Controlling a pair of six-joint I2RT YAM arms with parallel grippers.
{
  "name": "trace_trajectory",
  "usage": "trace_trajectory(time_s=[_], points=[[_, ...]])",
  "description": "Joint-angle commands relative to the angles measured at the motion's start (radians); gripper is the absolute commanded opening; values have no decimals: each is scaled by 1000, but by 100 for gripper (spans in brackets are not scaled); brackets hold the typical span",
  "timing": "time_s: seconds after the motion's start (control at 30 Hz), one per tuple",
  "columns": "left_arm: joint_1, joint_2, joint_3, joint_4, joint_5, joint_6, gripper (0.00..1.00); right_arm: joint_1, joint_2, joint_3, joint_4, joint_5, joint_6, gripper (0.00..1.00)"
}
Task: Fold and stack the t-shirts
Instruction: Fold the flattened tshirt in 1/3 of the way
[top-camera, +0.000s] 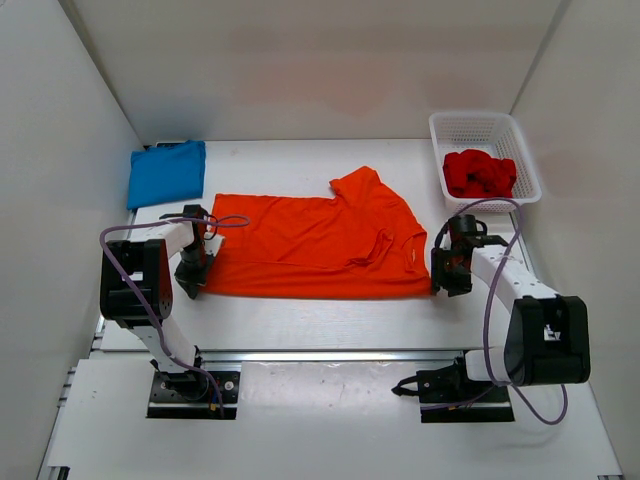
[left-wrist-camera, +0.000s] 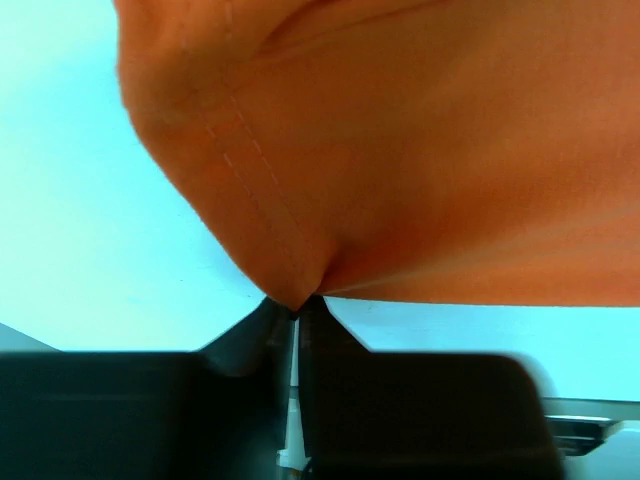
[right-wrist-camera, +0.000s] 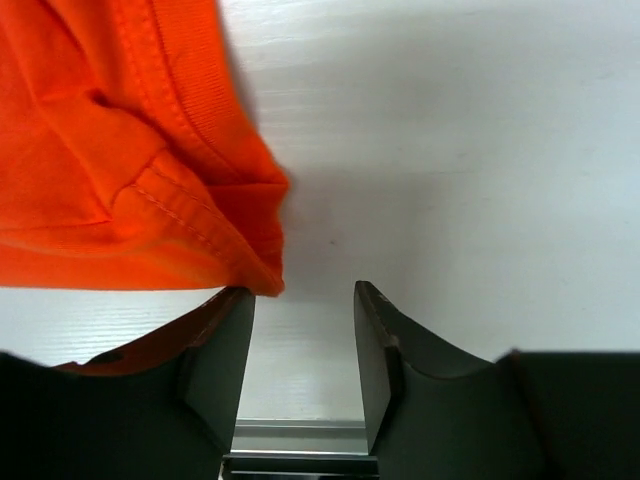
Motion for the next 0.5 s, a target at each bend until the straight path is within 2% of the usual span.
trace_trajectory(time_s=[0.0, 0.03, 0.07, 0.13, 0.17, 0.23, 0.37, 0.47], points=[[-5, -19, 1, -9, 1, -15, 20, -24, -19, 82, -28, 42, 3, 41], [-1, -21, 0, -12, -4, -23, 32, -18, -19, 112, -34, 37, 3, 42], [-5, -18, -8, -14, -10, -27, 38, -5, -19, 129, -37, 43, 4, 42], [2, -27, 5, -18, -41, -52, 58, 55, 6, 210, -53, 77, -5, 42], [5, -32, 14, -21, -52, -59, 64, 64, 12, 229, -59, 94, -9, 42], [2, -52, 24, -17, -97, -78, 98, 107, 44, 310, -80, 115, -16, 42], [5, -92, 60, -9, -154, -101, 99, 69, 67, 355, -118, 94, 3, 41], [1, -87, 64, -12, -203, -102, 99, 36, 23, 269, -112, 78, 18, 41]])
